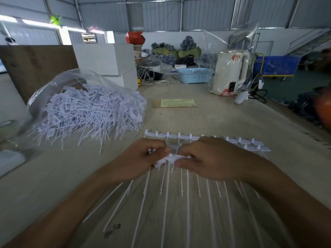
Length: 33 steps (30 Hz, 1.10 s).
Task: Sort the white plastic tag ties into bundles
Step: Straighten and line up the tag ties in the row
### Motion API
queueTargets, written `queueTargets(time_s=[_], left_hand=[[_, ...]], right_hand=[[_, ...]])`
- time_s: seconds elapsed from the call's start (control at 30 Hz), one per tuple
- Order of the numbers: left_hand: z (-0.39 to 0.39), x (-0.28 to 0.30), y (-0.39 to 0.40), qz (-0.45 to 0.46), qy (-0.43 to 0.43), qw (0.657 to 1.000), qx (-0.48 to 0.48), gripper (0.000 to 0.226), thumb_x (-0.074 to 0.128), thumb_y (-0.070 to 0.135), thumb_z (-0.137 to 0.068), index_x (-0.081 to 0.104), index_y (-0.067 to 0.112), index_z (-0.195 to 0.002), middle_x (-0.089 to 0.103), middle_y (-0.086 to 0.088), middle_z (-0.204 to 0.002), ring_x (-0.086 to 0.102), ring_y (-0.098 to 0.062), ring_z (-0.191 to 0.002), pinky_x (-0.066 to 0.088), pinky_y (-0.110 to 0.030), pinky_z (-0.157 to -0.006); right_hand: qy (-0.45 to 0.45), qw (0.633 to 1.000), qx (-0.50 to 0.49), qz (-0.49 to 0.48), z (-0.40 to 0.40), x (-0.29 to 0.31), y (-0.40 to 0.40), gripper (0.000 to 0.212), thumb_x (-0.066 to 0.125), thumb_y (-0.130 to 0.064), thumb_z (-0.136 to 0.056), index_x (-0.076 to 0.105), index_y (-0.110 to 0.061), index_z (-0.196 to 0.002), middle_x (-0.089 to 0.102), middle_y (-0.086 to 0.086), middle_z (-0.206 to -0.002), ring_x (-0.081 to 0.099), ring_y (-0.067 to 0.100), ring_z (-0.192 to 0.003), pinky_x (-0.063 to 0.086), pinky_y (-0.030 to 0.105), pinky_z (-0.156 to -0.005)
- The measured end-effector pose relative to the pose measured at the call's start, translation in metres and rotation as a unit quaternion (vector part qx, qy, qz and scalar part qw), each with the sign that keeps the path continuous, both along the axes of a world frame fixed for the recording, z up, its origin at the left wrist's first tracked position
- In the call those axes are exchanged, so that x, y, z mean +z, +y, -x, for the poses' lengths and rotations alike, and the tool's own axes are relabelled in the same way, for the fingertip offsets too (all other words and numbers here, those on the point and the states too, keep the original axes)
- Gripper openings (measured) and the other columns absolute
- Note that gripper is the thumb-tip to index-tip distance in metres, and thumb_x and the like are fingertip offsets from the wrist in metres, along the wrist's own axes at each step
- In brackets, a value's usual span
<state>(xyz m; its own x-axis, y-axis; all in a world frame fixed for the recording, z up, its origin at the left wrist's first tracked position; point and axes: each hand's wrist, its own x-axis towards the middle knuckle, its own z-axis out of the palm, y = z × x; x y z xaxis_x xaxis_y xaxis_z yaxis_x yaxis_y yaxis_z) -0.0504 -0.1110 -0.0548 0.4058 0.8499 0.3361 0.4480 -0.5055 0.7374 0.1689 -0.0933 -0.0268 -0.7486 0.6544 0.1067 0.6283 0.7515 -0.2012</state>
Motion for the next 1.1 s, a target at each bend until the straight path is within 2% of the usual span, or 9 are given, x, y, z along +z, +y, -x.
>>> queueTargets(time_s=[0.2,0.3,0.4,0.5,0.63,0.83,0.93,1.03,1.1], left_hand=[[-0.008,-0.003,0.002,-0.006,-0.001,0.999,0.054,0.054,0.056,0.027,-0.102,0.055,0.027,-0.048,0.050,0.009,-0.047,0.044,-0.004,-0.045,0.034,-0.014,-0.054],[-0.005,0.003,0.001,0.150,-0.059,0.983,0.085,0.048,0.071,0.029,-0.089,0.058,0.023,-0.043,0.045,0.005,-0.043,0.036,-0.009,-0.039,0.030,-0.021,-0.048],[0.004,0.010,-0.001,0.337,-0.130,0.931,0.042,0.033,0.073,0.038,-0.065,0.056,0.018,-0.045,0.038,-0.003,-0.042,0.030,-0.012,-0.030,0.025,-0.014,-0.041],[0.010,0.009,-0.002,0.250,-0.021,0.968,-0.017,0.039,0.069,0.045,-0.082,0.060,0.021,-0.051,0.043,-0.001,-0.046,0.033,-0.015,-0.038,0.030,-0.020,-0.047],[0.030,0.009,0.002,0.117,0.108,0.987,0.012,0.044,0.057,0.025,-0.101,0.065,0.026,-0.058,0.058,0.009,-0.054,0.054,-0.005,-0.052,0.042,-0.023,-0.062],[-0.013,0.008,-0.002,0.041,-0.049,0.995,0.074,0.049,0.043,0.051,-0.097,0.067,0.029,-0.061,0.056,0.013,-0.050,0.050,0.003,-0.046,0.037,-0.010,-0.051],[-0.016,0.002,-0.002,0.015,-0.014,0.998,0.052,0.054,0.048,0.065,-0.094,0.071,0.020,-0.075,0.059,0.015,-0.057,0.051,0.005,-0.051,0.036,-0.008,-0.053],[-0.014,-0.001,-0.004,-0.030,0.033,0.999,0.004,0.035,0.056,0.052,-0.094,0.065,0.027,-0.071,0.058,0.010,-0.060,0.054,0.000,-0.057,0.038,-0.014,-0.059],[-0.015,0.003,-0.004,-0.031,0.007,0.999,0.003,0.032,0.057,0.036,-0.100,0.063,0.036,-0.068,0.059,0.012,-0.057,0.056,-0.002,-0.053,0.040,-0.013,-0.059]], right_hand=[[0.177,0.982,0.025,0.065,0.007,-0.015,0.004,0.022,0.062,-0.027,-0.098,0.071,-0.008,-0.090,0.062,0.006,-0.067,0.056,0.016,-0.059,0.044,0.036,-0.062],[0.186,0.982,0.039,-0.017,0.009,-0.019,0.002,0.017,0.065,-0.028,-0.096,0.071,-0.016,-0.086,0.054,-0.012,-0.062,0.050,0.005,-0.054,0.041,0.031,-0.056],[0.152,0.982,0.059,-0.094,0.010,-0.014,0.001,0.015,0.064,-0.027,-0.097,0.069,-0.022,-0.084,0.045,-0.020,-0.062,0.043,-0.006,-0.052,0.032,0.024,-0.053],[0.160,0.981,0.096,0.057,0.007,-0.008,0.001,0.013,0.066,-0.026,-0.096,0.072,-0.020,-0.087,0.058,-0.012,-0.065,0.053,0.005,-0.056,0.042,0.028,-0.057],[0.131,0.967,0.101,0.192,-0.015,0.002,0.009,0.017,0.063,-0.027,-0.097,0.075,-0.017,-0.091,0.064,-0.002,-0.072,0.054,0.007,-0.061,0.042,0.024,-0.060],[0.261,0.943,0.060,0.198,0.009,-0.021,0.005,0.025,0.068,-0.020,-0.094,0.051,-0.011,-0.110,0.068,0.010,-0.072,0.054,0.018,-0.058,0.040,0.032,-0.056],[0.314,0.928,0.049,0.194,0.012,-0.029,0.005,0.030,0.066,-0.010,-0.094,0.040,-0.011,-0.108,0.068,0.011,-0.072,0.058,0.032,-0.061,0.046,0.044,-0.058],[0.297,0.930,0.046,0.212,0.012,-0.025,0.004,0.032,0.066,-0.008,-0.093,0.038,-0.012,-0.109,0.069,0.017,-0.085,0.061,0.045,-0.077,0.047,0.058,-0.068],[0.270,0.935,0.061,0.221,0.006,-0.015,0.004,0.036,0.068,-0.017,-0.092,0.040,-0.014,-0.114,0.073,0.012,-0.096,0.068,0.037,-0.088,0.052,0.053,-0.077]])
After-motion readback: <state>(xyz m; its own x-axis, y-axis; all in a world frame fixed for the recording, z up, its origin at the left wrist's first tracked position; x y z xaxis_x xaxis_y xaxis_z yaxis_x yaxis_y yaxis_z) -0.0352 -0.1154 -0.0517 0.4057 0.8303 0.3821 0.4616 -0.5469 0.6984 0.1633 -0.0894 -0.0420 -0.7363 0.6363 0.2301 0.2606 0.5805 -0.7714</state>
